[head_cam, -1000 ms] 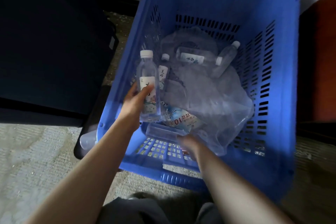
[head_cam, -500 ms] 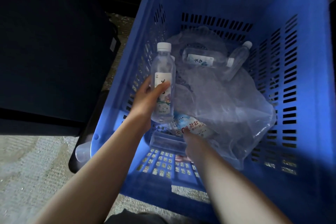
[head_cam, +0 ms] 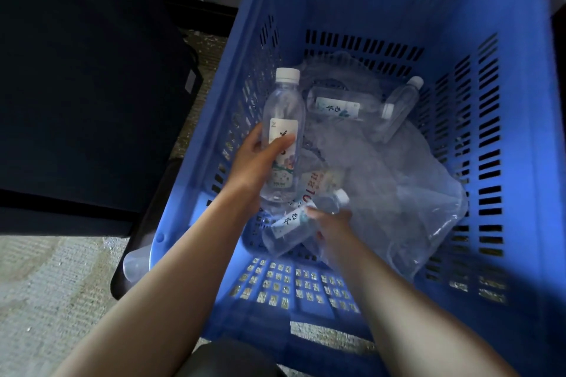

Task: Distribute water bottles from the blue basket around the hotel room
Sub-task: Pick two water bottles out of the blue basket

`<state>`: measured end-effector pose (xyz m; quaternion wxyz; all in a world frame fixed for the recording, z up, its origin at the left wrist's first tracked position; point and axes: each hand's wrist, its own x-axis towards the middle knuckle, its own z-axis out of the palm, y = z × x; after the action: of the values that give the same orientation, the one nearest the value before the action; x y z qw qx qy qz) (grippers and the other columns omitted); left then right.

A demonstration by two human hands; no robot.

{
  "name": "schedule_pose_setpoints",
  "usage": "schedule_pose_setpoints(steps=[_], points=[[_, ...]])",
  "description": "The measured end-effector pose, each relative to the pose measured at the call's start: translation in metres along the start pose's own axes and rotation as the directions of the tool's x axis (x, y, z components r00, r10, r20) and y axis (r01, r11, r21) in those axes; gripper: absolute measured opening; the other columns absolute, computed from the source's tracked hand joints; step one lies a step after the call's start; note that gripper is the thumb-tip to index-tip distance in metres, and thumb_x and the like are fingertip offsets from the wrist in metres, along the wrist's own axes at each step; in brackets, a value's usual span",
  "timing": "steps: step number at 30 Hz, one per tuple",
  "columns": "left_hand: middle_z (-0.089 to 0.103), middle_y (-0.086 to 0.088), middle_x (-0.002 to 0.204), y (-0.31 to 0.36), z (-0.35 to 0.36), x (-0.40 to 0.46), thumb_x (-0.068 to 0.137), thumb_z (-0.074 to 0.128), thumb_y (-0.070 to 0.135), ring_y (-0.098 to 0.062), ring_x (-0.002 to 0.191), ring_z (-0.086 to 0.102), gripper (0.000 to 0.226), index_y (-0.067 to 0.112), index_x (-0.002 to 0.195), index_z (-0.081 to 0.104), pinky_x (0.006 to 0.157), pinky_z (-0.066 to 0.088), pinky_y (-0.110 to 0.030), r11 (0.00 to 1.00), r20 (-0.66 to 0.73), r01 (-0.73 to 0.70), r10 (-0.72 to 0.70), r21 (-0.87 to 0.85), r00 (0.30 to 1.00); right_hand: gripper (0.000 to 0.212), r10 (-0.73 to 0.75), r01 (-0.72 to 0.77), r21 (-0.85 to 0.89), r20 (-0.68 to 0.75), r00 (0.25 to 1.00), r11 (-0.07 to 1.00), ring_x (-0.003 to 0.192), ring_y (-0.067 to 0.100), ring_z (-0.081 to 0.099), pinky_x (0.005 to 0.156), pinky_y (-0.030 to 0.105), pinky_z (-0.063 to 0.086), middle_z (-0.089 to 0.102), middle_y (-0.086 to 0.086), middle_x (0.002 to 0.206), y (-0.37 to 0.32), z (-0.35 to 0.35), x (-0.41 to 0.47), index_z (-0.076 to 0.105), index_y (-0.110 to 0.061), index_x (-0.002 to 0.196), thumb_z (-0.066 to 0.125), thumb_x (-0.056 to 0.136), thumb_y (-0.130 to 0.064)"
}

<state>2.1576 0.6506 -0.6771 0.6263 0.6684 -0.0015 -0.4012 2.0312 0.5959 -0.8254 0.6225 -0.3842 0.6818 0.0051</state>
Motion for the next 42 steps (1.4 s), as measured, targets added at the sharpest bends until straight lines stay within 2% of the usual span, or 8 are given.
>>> schedule_pose_setpoints(steps=[5,9,12,17,24,29,34,42], points=[[0.072,-0.004,0.098,-0.001,-0.002,0.003,0.087,0.066,0.021,-0.019,0.085,0.070,0.029,0.022,0.115,0.061,0.079,0.057,-0.040,0.999,0.000,-0.005,0.005,-0.032,1.000,0.052,-0.108,0.078,0.184,0.158,0.982,0.980,0.096,0.031,0.065,0.085,0.042,0.054,0.062,0.022,0.119,-0.009,-0.010,0.001,0.053,-0.007,0.124,0.069,0.074,-0.001],[0.070,-0.003,0.096,0.000,-0.005,0.006,0.088,0.063,0.020,-0.019,0.082,0.069,0.029,0.022,0.117,0.059,0.079,0.056,-0.042,0.997,0.001,-0.011,0.011,-0.082,1.000,0.075,-0.102,0.088,0.147,0.083,0.991,0.985,0.124,0.029,0.048,0.093,0.032,0.041,0.036,0.011,0.147,-0.019,-0.015,0.004,0.022,-0.013,0.145,0.064,0.084,-0.001],[0.071,0.000,0.093,0.001,-0.005,0.007,0.089,0.062,0.019,-0.013,0.076,0.069,0.034,0.021,0.123,0.058,0.067,0.056,-0.031,0.995,-0.010,-0.028,0.027,-0.092,1.000,0.074,-0.037,0.041,0.084,-0.045,0.998,0.996,0.119,0.030,0.051,0.094,0.030,0.043,0.043,0.015,0.137,-0.024,-0.006,0.002,0.031,-0.007,0.135,0.075,0.077,-0.020],[0.070,0.000,0.094,0.002,-0.006,0.005,0.089,0.061,0.020,-0.008,0.071,0.070,0.035,0.020,0.124,0.057,0.059,0.055,-0.025,0.996,-0.007,-0.033,0.033,-0.077,0.999,0.113,0.112,-0.104,-0.081,0.102,0.989,0.991,0.114,0.034,0.057,0.096,0.049,0.049,0.050,0.016,0.132,-0.014,0.008,-0.001,0.022,-0.009,0.139,0.085,0.053,-0.048],[0.072,-0.002,0.102,0.002,-0.003,0.006,0.088,0.063,0.022,-0.013,0.080,0.071,0.037,0.021,0.125,0.056,0.062,0.055,-0.028,0.999,0.021,-0.006,0.007,-0.050,1.000,0.082,0.034,-0.029,-0.024,0.257,0.966,0.999,0.093,0.033,0.069,0.086,0.050,0.055,0.068,0.016,0.109,-0.009,-0.004,0.000,0.053,-0.008,0.121,0.088,0.051,-0.035],[0.071,0.002,0.094,0.002,0.004,0.002,0.089,0.061,0.018,-0.010,0.076,0.070,0.031,0.023,0.120,0.059,0.064,0.055,-0.029,0.998,0.065,0.029,-0.025,-0.060,0.998,0.046,-0.108,0.065,0.130,0.360,0.927,0.989,0.091,0.025,0.068,0.076,0.042,0.056,0.069,0.011,0.111,-0.043,-0.022,-0.010,0.057,-0.012,0.119,0.074,0.078,-0.023],[0.073,0.001,0.087,0.009,0.004,-0.023,0.091,0.058,0.015,-0.014,0.075,0.071,0.026,0.021,0.116,0.060,0.060,0.056,-0.029,0.990,0.092,0.045,-0.033,-0.135,0.995,0.016,-0.221,0.173,0.146,0.453,0.863,0.974,0.091,0.017,0.061,0.090,0.041,0.042,0.068,-0.002,0.094,-0.093,-0.045,-0.066,0.059,-0.025,0.098,0.064,0.084,-0.019],[0.070,-0.009,0.112,0.059,-0.010,-0.096,0.079,0.069,0.022,-0.020,0.098,0.070,0.044,0.020,0.122,0.058,0.076,0.059,-0.032,0.998,0.252,0.041,-0.026,-0.053,0.967,0.063,-0.327,0.215,0.255,0.577,0.749,0.943,0.082,0.012,0.066,0.072,0.028,0.055,0.071,-0.006,0.086,-0.113,-0.094,-0.186,0.061,-0.024,0.097,0.090,0.041,-0.032]])
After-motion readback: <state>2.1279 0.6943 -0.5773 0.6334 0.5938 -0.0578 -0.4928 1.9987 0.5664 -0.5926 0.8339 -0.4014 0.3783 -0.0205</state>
